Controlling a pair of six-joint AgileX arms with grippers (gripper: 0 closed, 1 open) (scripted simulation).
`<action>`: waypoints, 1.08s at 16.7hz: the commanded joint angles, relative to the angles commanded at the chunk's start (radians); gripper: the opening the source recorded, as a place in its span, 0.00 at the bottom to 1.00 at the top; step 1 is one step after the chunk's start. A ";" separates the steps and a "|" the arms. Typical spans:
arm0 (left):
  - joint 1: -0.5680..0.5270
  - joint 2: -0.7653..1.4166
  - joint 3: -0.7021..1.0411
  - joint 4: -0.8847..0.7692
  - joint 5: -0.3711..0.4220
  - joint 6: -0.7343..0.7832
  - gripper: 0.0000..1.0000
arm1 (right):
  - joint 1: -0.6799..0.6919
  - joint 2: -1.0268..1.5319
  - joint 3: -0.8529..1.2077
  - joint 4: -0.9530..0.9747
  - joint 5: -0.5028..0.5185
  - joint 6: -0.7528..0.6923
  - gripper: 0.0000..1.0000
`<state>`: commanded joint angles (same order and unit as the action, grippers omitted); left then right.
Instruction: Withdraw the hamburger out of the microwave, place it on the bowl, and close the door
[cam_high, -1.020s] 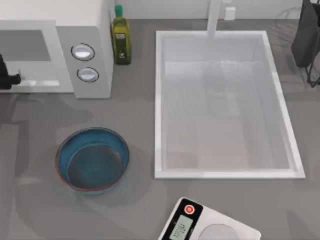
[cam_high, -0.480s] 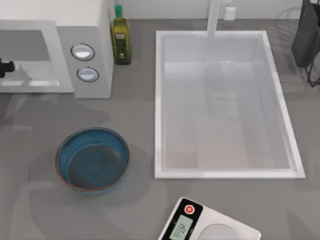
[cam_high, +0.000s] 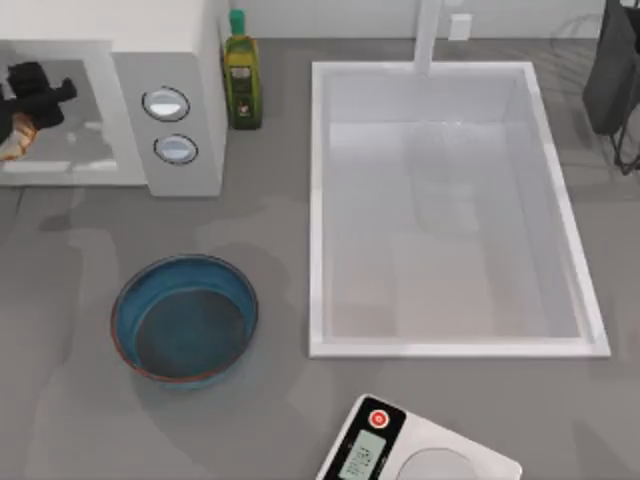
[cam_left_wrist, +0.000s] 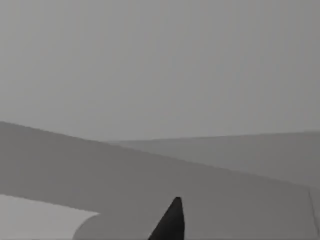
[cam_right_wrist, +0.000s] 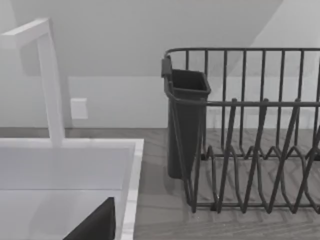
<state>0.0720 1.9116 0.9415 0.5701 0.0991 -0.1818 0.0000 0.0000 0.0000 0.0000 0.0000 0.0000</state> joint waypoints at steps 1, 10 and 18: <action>-0.035 0.011 0.041 -0.080 -0.033 -0.081 0.00 | 0.000 0.000 0.000 0.000 0.000 0.000 1.00; -0.405 0.165 0.477 -1.038 -0.380 -1.088 0.00 | 0.000 0.000 0.000 0.000 0.000 0.000 1.00; -0.670 0.396 0.782 -1.926 -0.615 -2.014 0.00 | 0.000 0.000 0.000 0.000 0.000 0.000 1.00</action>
<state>-0.5980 2.3074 1.7237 -1.3557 -0.5155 -2.1954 0.0000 0.0000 0.0000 0.0000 0.0000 0.0000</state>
